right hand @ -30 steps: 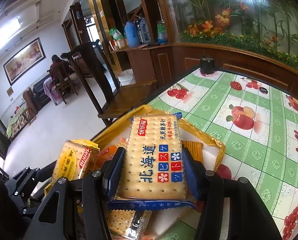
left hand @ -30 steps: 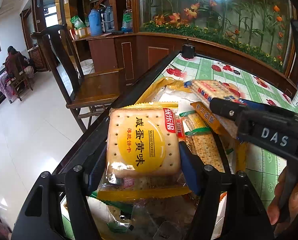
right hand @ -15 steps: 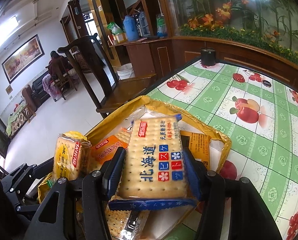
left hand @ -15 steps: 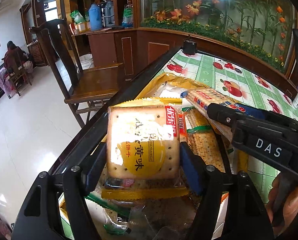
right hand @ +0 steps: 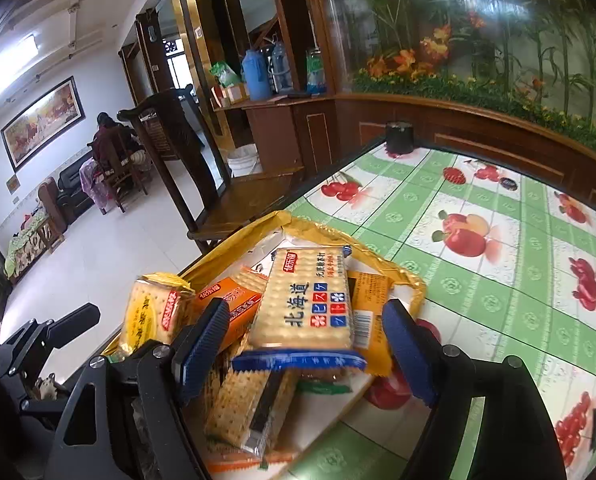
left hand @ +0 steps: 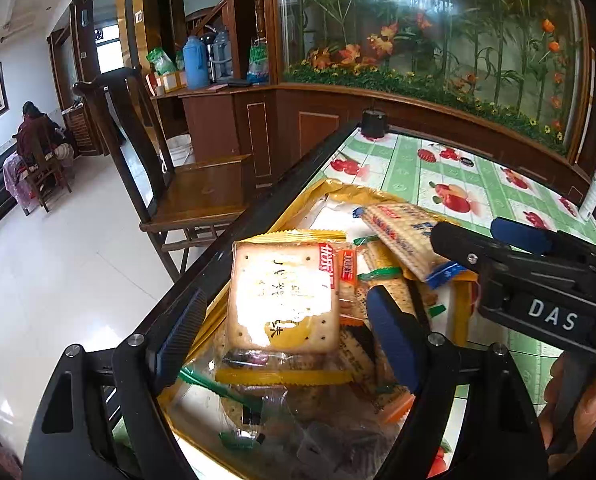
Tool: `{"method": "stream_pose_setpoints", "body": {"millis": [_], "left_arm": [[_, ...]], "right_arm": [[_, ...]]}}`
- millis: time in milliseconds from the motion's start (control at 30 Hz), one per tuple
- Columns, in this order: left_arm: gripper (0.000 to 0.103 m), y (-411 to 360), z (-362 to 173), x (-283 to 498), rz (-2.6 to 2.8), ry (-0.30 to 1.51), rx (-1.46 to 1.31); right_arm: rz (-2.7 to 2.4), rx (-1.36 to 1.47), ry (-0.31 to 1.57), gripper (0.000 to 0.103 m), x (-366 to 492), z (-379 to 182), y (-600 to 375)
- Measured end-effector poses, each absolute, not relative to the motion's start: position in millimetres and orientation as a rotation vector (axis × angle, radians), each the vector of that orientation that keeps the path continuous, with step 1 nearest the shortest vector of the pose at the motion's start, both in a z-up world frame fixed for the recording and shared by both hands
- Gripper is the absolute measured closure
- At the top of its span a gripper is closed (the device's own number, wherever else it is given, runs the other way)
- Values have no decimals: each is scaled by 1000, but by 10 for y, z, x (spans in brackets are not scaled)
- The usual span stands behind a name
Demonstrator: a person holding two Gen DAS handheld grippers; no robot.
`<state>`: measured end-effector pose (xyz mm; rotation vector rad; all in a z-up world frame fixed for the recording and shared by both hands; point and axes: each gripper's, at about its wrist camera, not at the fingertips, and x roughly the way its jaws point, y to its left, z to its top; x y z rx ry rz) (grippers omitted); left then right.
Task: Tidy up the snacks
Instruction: 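Lower both cracker packs into the white tray and open both tools, then withdraw both tools from the tray toward the remaining packs on the table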
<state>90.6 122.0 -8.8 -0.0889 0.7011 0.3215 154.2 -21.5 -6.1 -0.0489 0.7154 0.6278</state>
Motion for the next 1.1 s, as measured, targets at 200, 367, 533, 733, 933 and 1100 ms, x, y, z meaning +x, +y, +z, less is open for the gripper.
{"method": "stream_pose_setpoints", "body": {"millis": [200,367,533,733,933,1100], "left_arm": [[20,1081,37,789,306,668,-74],[20,936,129,740,283,645,-62],[20,768,187,728,263,633,-47],[20,526,240,746,230,626,-22],[20,234,289,779,190,618,7],[20,-71,336,852,147,607,38]], "right_arm": [[602,-38,674,22,1329,108,-472],[552,-25,639,18,1207,212,-802],[490,-5,625,17,1118,241,-1219],[415,21,619,17,1032,228,-1733],[320,53,614,17,958,218,-2339],[235,93,619,17,913,196,-2875]]}}
